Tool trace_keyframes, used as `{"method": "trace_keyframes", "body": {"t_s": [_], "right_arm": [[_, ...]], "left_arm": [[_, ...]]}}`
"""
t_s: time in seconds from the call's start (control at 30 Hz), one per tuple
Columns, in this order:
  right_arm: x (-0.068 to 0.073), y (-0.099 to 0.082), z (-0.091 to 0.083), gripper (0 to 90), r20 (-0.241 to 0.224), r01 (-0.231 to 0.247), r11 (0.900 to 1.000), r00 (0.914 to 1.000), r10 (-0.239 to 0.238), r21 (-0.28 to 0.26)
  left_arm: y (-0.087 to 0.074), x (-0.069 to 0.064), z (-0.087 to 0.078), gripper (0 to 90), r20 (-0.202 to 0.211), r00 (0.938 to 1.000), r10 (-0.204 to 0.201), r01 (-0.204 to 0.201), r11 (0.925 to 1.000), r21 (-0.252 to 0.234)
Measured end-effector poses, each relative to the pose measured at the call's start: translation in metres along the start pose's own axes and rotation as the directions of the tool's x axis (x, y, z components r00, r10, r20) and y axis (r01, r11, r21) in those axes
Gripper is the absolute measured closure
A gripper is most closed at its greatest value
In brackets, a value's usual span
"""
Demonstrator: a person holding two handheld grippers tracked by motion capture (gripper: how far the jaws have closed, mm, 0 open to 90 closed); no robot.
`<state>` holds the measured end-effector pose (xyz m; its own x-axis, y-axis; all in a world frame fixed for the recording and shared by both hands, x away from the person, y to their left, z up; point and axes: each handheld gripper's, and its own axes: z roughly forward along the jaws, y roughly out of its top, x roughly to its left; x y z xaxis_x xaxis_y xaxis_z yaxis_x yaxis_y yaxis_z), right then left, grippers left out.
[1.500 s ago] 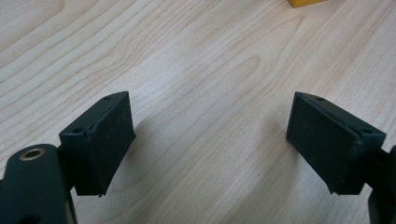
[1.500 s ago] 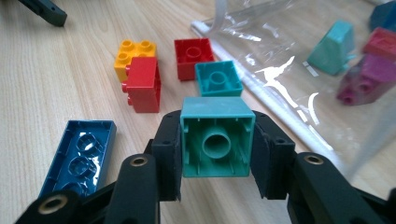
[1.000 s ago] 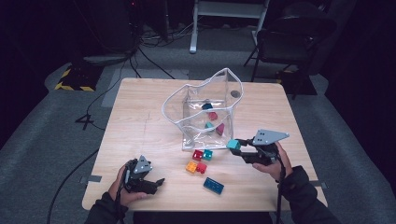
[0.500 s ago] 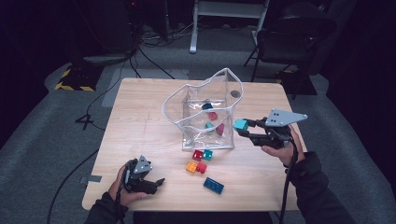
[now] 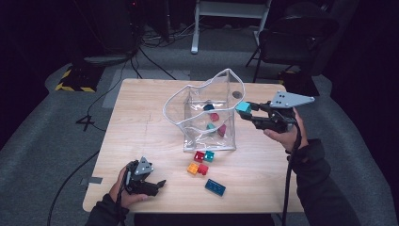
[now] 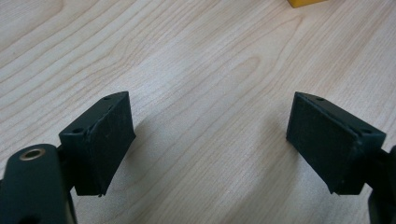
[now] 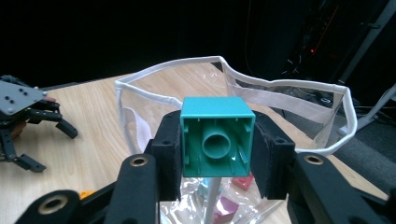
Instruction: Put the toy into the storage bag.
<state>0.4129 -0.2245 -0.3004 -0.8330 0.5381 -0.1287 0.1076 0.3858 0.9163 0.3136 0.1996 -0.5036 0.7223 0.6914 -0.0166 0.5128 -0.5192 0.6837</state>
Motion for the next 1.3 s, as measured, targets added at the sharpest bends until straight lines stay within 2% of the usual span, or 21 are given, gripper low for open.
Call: {"method": "trace_keyframes", "body": {"t_s": [0.2,0.43,0.77,1.17,1.3], "right_arm": [[-0.006,0.006,0.008,59.4,0.009,-0.010,1.0000,0.9999,0.010,0.000],[-0.009,0.013,0.017,59.4,0.029,0.001,0.9998,0.9996,-0.002,0.018],[-0.019,0.015,0.032,59.4,0.053,-0.022,0.9989,0.9984,0.020,0.042],[-0.026,0.021,0.052,59.3,0.081,-0.025,0.9964,0.9966,0.018,0.081],[-0.031,0.021,0.058,59.3,0.093,-0.043,0.9952,0.9951,0.035,0.088]], "left_arm": [[0.000,0.000,0.000,15.2,0.000,1.0000,0.000,0.000,1.0000,0.000],[0.000,0.000,0.000,15.2,0.000,1.0000,0.000,0.000,1.0000,0.001],[0.000,0.000,0.000,15.2,0.001,1.0000,-0.001,0.001,1.0000,0.000],[0.000,0.000,0.000,15.2,0.000,1.0000,0.000,0.000,1.0000,0.000],[0.000,0.000,0.000,15.3,0.001,1.0000,0.000,0.000,1.0000,0.000]]}}
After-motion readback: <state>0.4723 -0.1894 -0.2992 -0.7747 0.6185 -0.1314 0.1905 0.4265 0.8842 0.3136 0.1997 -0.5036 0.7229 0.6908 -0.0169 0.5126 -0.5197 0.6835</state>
